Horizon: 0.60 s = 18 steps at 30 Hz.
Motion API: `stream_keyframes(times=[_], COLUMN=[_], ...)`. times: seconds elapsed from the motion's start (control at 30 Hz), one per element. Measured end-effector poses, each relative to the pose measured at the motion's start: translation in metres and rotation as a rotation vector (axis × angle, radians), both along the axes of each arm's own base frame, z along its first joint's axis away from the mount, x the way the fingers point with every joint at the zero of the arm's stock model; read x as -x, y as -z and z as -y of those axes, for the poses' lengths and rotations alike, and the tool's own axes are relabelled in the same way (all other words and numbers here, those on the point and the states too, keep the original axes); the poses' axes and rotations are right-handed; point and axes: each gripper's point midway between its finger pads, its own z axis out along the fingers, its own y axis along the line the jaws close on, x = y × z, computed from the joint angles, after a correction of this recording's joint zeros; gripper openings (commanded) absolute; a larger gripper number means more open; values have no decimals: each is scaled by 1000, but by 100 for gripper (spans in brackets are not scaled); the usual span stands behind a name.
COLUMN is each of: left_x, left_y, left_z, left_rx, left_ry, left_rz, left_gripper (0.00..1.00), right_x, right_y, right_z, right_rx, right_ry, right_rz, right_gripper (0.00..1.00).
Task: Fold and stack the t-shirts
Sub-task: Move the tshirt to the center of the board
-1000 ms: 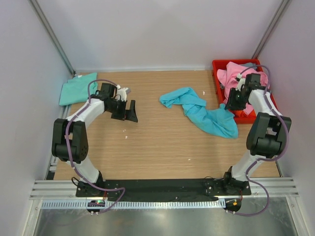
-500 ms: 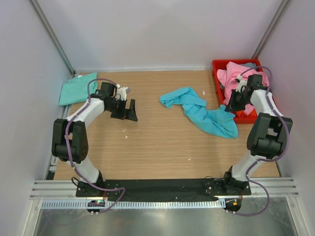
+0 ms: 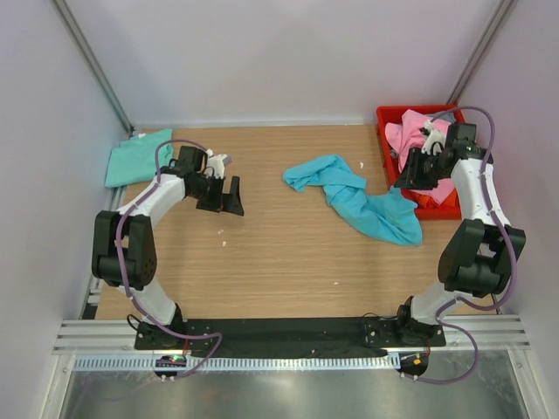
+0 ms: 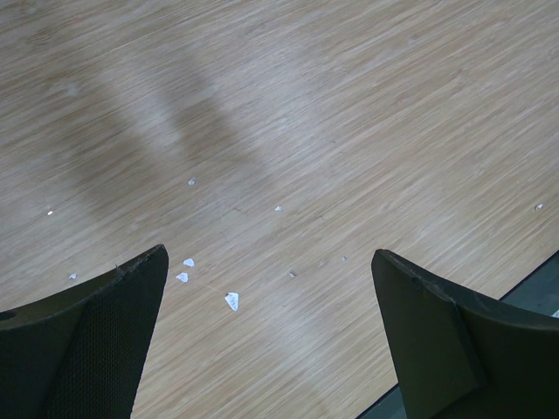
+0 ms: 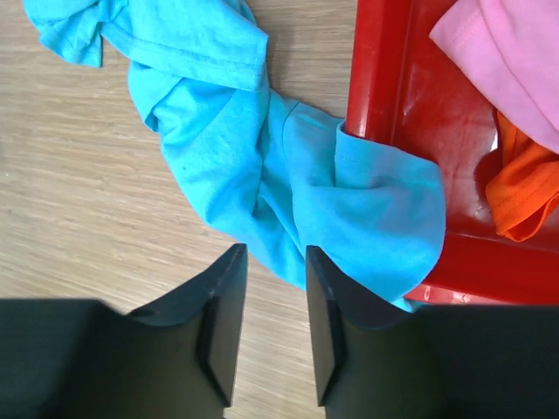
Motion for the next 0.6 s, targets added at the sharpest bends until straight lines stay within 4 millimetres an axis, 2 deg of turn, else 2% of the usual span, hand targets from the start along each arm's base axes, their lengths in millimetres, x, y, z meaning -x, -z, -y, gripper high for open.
stream_keyframes(times=[0.27,0.4,0.6], left_x=[0,0,0], left_y=[0,0,0], left_z=[0,0,0], left_rx=[0,0,0], left_ry=[0,0,0], left_rz=[0,0,0], left_gripper=[100,100,100], right_x=[5,14,21], right_y=[9,19,22], right_z=[11,21,34], right_rx=[70,127,199], right_ry=[19,45,85], right_rz=[-29,-59,-76], right_gripper=[45,46,46])
